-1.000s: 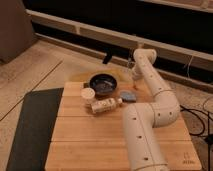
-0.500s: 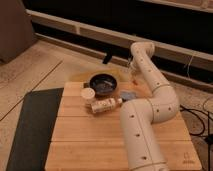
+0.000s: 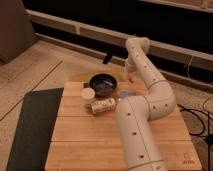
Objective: Place the pepper on the white sponge
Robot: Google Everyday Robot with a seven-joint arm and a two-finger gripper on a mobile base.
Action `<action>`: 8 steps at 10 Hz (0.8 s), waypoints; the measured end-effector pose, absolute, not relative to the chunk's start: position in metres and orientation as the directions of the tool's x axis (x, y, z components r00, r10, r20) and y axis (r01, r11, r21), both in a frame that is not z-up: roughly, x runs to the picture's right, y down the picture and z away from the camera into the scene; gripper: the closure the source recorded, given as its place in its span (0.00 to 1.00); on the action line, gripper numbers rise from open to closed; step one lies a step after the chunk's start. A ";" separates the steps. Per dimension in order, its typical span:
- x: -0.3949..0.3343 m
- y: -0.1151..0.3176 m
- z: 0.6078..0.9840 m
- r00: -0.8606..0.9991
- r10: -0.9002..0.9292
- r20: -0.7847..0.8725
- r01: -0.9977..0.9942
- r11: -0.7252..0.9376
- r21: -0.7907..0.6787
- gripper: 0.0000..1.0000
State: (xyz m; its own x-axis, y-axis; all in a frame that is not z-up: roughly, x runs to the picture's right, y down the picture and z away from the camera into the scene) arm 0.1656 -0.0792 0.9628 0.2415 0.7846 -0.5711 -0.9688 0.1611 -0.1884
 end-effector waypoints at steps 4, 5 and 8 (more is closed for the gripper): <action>0.157 -0.075 0.954 0.181 0.771 -0.610 -0.981 0.099 -0.167 1.00; 0.157 -0.073 0.952 0.168 0.767 -0.620 -0.983 0.088 -0.158 1.00; 0.157 -0.073 0.952 0.167 0.766 -0.621 -0.984 0.087 -0.157 1.00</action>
State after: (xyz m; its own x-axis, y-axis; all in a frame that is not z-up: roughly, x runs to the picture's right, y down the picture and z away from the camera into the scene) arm 0.1572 -0.0729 0.9517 0.1670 0.7662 -0.6205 -0.9837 0.0871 -0.1572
